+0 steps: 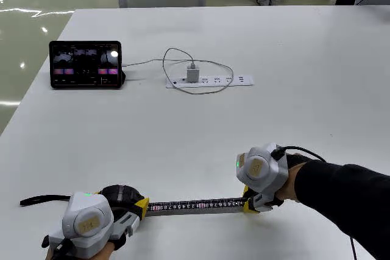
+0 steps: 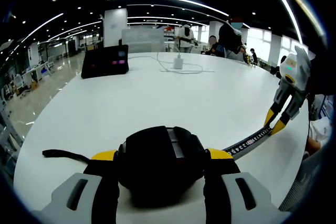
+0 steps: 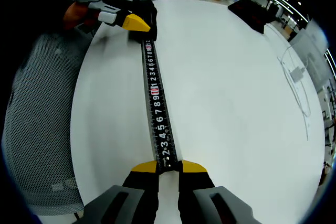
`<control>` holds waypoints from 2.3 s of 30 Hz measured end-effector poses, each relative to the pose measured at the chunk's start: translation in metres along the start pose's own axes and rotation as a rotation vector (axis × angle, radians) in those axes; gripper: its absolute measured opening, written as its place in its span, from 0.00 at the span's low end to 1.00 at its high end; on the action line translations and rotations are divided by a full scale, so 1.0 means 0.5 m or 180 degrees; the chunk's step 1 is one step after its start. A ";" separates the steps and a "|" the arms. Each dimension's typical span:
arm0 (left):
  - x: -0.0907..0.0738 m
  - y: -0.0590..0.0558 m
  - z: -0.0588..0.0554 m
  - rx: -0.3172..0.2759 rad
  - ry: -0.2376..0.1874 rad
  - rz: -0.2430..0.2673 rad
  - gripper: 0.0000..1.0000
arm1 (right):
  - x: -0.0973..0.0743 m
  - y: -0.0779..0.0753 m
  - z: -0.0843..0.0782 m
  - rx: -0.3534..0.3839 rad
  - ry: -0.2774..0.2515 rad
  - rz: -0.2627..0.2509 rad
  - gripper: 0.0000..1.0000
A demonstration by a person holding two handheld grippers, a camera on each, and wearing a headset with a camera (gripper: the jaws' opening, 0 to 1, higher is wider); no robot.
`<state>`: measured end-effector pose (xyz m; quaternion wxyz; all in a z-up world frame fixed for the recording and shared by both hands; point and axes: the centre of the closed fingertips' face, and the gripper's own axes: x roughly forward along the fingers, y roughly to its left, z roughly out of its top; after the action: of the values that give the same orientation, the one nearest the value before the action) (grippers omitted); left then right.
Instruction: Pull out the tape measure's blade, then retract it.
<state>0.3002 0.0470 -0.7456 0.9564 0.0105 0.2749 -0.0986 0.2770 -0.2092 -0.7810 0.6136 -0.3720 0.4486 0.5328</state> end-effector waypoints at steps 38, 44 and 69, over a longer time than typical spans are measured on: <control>0.000 0.001 -0.001 -0.0047 0.0023 -0.0042 0.60 | 0.011 0.001 0.027 0.0114 -0.0023 0.0031 0.10; 0.000 0.001 -0.002 -0.0074 0.0026 -0.0058 0.60 | 0.013 0.003 0.030 0.0123 -0.0042 0.0065 0.10; -0.002 0.003 0.000 -0.0204 0.0018 -0.0139 0.59 | 0.018 0.006 0.049 0.0174 -0.0100 0.0140 0.10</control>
<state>0.2994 0.0488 -0.7451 0.9530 -0.0259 0.2807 -0.1105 0.2782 -0.1831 -0.7817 0.6186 -0.3367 0.4614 0.5394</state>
